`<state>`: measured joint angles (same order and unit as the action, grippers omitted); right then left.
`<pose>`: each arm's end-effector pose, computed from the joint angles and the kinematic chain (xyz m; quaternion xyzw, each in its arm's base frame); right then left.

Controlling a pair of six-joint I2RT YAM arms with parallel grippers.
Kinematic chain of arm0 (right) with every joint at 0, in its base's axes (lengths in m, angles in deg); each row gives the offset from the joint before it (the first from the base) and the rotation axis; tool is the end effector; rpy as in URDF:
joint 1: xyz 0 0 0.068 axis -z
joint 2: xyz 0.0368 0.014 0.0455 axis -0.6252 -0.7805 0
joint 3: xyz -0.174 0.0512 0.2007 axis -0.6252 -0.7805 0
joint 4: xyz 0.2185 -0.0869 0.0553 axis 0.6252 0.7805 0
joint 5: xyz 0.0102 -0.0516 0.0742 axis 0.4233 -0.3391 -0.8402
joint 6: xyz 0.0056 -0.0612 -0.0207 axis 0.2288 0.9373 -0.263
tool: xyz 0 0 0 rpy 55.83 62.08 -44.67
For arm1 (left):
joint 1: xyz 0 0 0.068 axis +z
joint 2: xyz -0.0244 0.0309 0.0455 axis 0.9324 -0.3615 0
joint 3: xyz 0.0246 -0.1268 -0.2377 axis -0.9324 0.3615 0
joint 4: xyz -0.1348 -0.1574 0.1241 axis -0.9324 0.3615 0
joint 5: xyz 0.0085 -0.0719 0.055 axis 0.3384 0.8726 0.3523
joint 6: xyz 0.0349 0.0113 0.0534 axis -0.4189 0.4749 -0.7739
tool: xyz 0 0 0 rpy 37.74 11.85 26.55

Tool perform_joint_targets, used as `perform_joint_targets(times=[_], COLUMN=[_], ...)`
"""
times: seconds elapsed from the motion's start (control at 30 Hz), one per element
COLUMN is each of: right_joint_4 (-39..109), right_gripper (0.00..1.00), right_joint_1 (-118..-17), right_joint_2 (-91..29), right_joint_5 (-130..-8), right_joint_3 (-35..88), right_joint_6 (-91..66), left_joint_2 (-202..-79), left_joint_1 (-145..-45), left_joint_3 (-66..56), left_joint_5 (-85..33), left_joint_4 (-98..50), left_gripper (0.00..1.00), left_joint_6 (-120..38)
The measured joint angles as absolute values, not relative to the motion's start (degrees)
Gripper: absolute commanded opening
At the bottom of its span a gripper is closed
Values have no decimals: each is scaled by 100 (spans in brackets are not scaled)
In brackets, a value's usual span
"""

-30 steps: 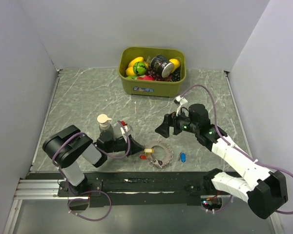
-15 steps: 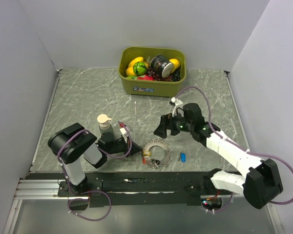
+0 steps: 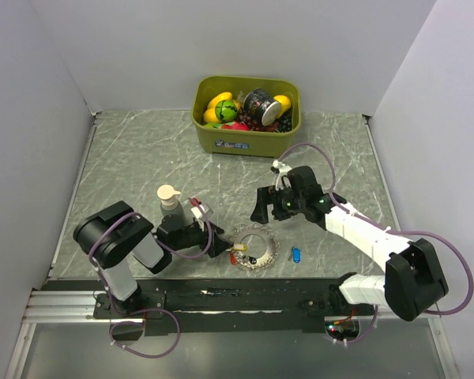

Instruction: Put the keys on the keyring

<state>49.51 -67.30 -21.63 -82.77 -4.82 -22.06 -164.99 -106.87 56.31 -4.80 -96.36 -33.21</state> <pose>0.2125 0.1373 0.2286 -0.1714 0.8877 0.3094 0.2949 0.1763 -0.1696 0.1200 0.2767 0.7287 -0.4615 0.4235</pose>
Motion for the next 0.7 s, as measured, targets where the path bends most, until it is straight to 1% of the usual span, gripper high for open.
perform_joint_targets(times=[0.03, 0.17, 0.3, 0.33, 0.47, 0.6, 0.7], right_joint_4=[4964, 5036, 5121, 5159, 5235, 5305, 5320], right_gripper=[100, 100, 100, 100, 100, 99, 94], right_joint_1=[-6730, -6730, -6732, -6732, -6780, -6939, -7119], right_joint_2=[-2167, -2248, -2410, -2466, -2600, -2718, -2829], right_joint_5=[-8262, -8172, -8054, -8017, -7864, -7685, -7565], right_joint_3=[-476, -390, -263, -218, -145, -17, 93], right_joint_6=[-2217, -2267, -2333, -2375, -2549, -2740, -2895], left_joint_2=[-16431, -15930, -14728, -14313, -13426, -13023, -12975], left_joint_1=[-10687, -10687, -10689, -10687, -10689, -10689, -10687], left_joint_3=[5646, 5679, 5456, 5218, 4153, 3224, 2746], left_joint_5=[-517, -633, -762, -815, -1178, -1811, -2375], left_joint_4=[-9638, -9616, -9170, -8753, -7227, -5879, -5240], left_gripper=[96, 96, 96, 96, 96, 96, 96], left_joint_6=[-3347, -3474, -3906, -4097, -4711, -5071, -4993])
